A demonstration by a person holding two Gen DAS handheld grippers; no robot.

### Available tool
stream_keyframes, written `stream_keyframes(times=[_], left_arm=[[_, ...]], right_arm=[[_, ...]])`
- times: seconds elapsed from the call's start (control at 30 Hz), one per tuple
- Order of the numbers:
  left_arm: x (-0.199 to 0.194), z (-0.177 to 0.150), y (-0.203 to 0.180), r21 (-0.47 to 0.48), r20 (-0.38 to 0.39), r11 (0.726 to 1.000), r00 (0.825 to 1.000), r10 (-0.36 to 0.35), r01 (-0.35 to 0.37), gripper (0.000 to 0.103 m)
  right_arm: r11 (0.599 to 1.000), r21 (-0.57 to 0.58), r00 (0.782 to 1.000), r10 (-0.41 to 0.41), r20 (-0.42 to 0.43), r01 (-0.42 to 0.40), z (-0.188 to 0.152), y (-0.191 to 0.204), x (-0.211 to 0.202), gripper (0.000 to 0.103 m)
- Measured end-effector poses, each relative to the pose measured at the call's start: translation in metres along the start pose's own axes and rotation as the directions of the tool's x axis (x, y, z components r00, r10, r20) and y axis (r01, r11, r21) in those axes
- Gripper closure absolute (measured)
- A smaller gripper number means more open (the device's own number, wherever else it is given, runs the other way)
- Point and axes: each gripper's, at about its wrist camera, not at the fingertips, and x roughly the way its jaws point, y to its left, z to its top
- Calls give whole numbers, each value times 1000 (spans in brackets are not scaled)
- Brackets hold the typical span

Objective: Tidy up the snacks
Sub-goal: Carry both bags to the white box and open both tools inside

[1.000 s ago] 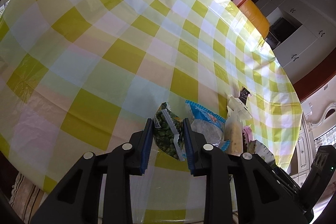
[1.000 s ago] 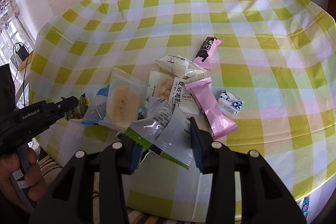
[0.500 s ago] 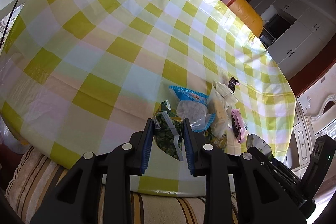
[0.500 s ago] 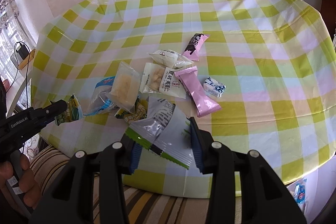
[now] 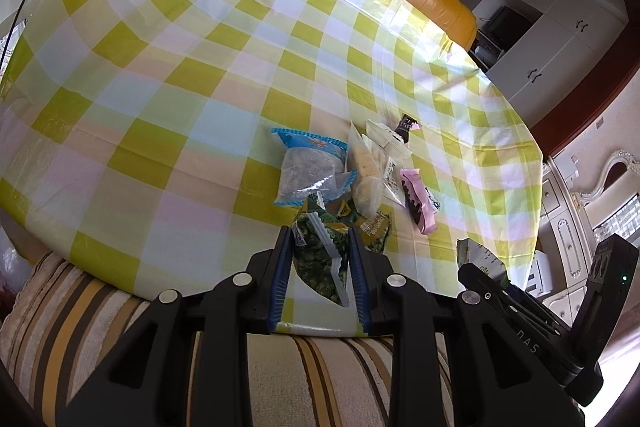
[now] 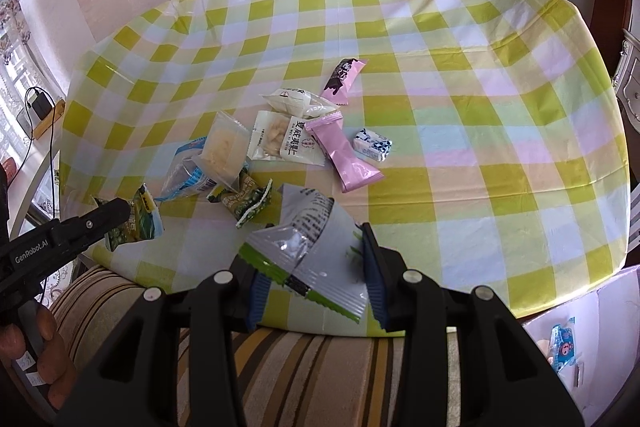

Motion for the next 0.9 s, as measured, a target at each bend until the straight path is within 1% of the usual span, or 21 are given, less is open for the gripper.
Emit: stream_keyframes(times=[0.5,0.7,0.9], left_arm=[[15,-22,-54,95,-75,992,995,-71,78,76],[24,-30,-79,139,-112,984,989,-99,115,76],[36,-40,-106,182,-157,971,979,-130,158,76]], right_arm=[[997,62,999,-54,-6,54,-16,-43,-27,62],[991,100,996,-90,1,89,-23,-67,-38,62],[980,144,990,-138,0,136,-31,-95,-47,62]])
